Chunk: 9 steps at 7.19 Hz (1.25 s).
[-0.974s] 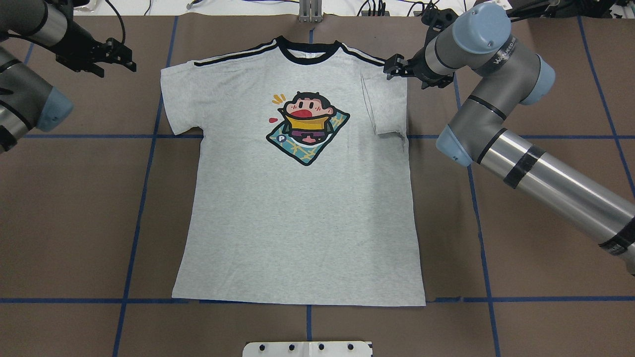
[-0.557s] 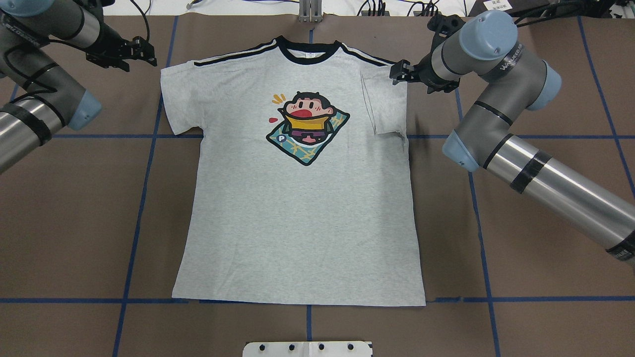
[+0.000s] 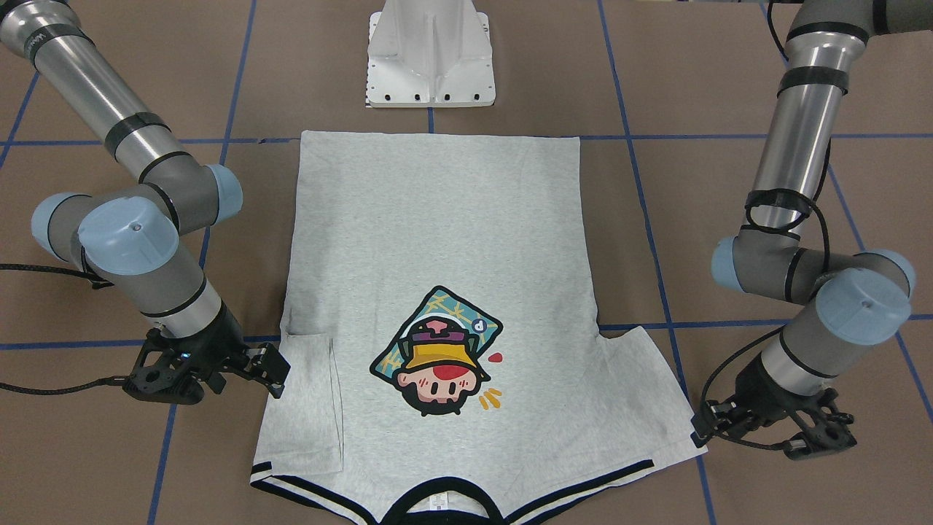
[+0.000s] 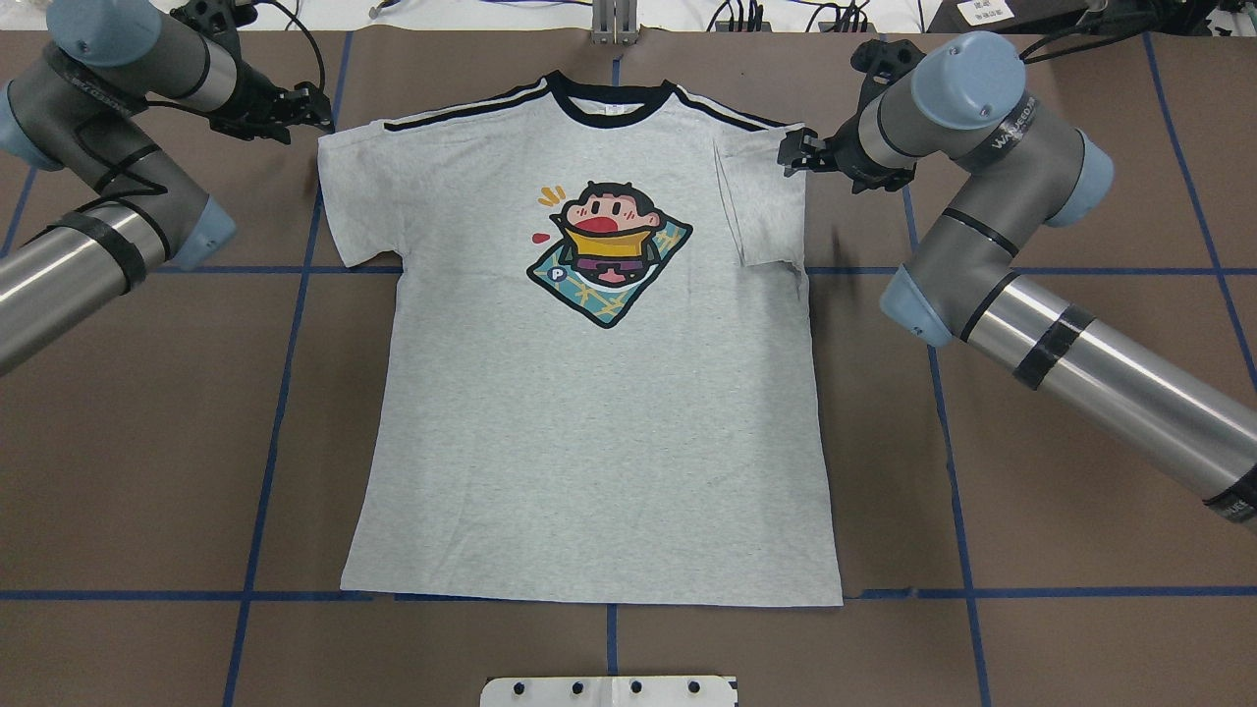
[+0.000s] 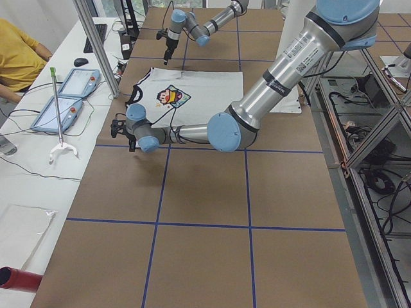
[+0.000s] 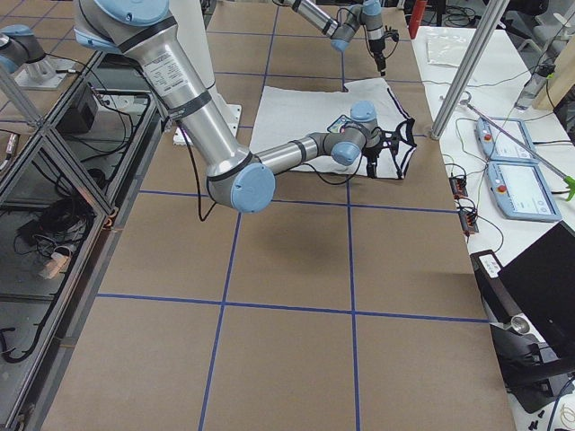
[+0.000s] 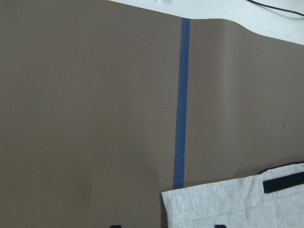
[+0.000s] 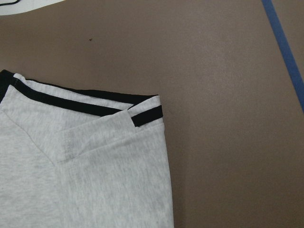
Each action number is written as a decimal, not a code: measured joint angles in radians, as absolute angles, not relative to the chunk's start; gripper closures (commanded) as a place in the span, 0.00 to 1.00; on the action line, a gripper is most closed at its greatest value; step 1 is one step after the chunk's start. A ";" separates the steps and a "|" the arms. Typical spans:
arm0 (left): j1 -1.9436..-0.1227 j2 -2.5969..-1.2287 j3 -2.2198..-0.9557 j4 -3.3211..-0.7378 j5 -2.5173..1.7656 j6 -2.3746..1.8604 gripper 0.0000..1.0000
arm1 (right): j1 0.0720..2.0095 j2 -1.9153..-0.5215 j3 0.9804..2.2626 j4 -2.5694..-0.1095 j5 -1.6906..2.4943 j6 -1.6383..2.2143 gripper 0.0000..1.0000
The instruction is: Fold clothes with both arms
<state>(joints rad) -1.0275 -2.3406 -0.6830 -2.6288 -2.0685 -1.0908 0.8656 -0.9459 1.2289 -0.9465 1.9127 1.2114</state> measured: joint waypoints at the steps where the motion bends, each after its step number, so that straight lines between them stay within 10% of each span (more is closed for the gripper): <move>1: -1.021 -2.349 -0.662 -2.646 -2.062 -1.096 0.36 | 0.866 -0.945 1.230 -0.946 1.913 1.211 0.00; 5: -1.007 -2.359 -0.616 -2.695 -2.046 -1.100 0.71 | 0.896 -0.943 1.251 -0.948 1.953 1.210 0.00; 6: -1.006 -2.361 -0.616 -2.696 -2.046 -1.100 0.99 | 0.898 -0.943 1.252 -0.948 1.957 1.210 0.00; 9: -1.004 -2.363 -0.615 -2.697 -2.043 -1.100 1.00 | 0.899 -0.944 1.251 -0.948 1.957 1.210 0.00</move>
<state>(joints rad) -1.0038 -2.3628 -0.6152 -2.6967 -2.0427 -1.0999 0.8988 -0.9438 1.2511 -0.9483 1.9572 1.2103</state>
